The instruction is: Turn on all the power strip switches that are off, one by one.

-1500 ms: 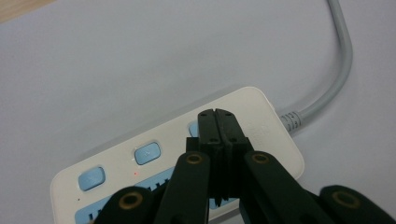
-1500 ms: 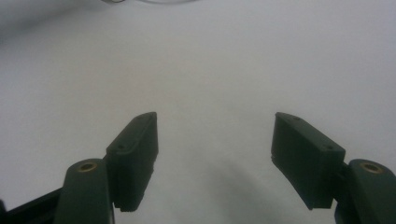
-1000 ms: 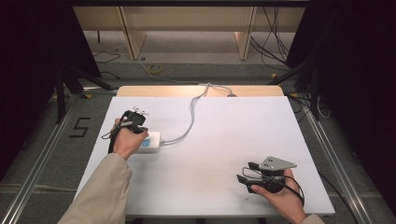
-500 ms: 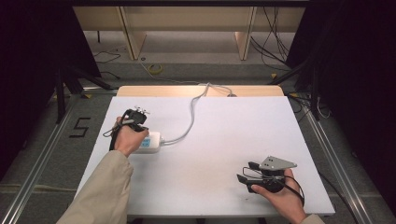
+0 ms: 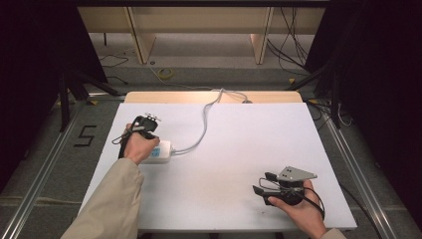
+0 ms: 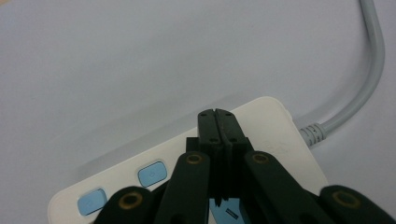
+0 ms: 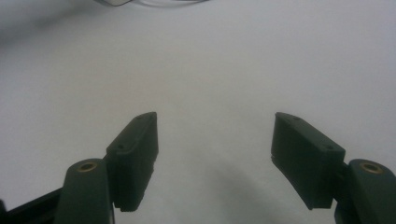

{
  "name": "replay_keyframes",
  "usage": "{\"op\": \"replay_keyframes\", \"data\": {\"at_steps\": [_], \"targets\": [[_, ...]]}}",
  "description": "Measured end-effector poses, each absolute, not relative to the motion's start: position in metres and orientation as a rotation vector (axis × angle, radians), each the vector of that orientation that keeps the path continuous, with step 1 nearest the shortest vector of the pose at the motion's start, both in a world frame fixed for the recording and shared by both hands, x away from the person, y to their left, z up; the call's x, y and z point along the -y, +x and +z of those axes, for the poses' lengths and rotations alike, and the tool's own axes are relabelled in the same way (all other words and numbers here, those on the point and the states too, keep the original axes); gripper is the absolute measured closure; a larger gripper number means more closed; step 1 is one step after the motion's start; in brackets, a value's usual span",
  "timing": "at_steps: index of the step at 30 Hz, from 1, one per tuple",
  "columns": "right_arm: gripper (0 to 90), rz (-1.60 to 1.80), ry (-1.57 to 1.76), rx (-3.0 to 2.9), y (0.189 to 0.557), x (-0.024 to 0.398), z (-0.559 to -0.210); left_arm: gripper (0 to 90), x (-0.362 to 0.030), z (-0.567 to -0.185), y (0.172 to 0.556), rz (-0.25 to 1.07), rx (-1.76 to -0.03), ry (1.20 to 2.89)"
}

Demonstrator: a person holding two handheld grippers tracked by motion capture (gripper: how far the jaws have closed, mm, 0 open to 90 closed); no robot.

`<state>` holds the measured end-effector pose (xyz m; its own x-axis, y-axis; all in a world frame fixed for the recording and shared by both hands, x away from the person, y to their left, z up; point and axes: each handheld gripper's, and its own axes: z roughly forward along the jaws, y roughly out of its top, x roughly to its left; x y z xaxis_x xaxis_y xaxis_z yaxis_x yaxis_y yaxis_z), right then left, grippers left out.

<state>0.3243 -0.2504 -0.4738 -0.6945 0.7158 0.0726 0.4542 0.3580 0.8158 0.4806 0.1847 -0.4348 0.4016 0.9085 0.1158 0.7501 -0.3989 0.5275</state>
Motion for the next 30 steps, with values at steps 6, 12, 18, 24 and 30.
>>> {"op": "replay_keyframes", "data": {"at_steps": [6,12,18,24,30], "targets": [[32.7,1.256,1.037,-2.329,0.3242,0.2502,-0.4739,89.9,-0.1849,-0.4374,0.4829,0.544,-1.428,2.287],[32.7,1.254,1.037,-2.331,0.3244,0.2503,-0.4742,89.9,-0.1835,-0.4407,0.4846,0.536,-1.438,2.289],[32.7,1.257,1.038,-2.331,0.3244,0.2502,-0.4740,89.9,-0.1816,-0.4419,0.4848,0.547,-1.435,2.300],[32.7,1.261,1.040,-2.331,0.3244,0.2500,-0.4738,89.9,-0.1823,-0.4417,0.4855,0.540,-1.440,2.300],[32.7,1.260,1.039,-2.331,0.3242,0.2497,-0.4736,89.9,-0.1817,-0.4423,0.4857,0.538,-1.444,2.304]]}}
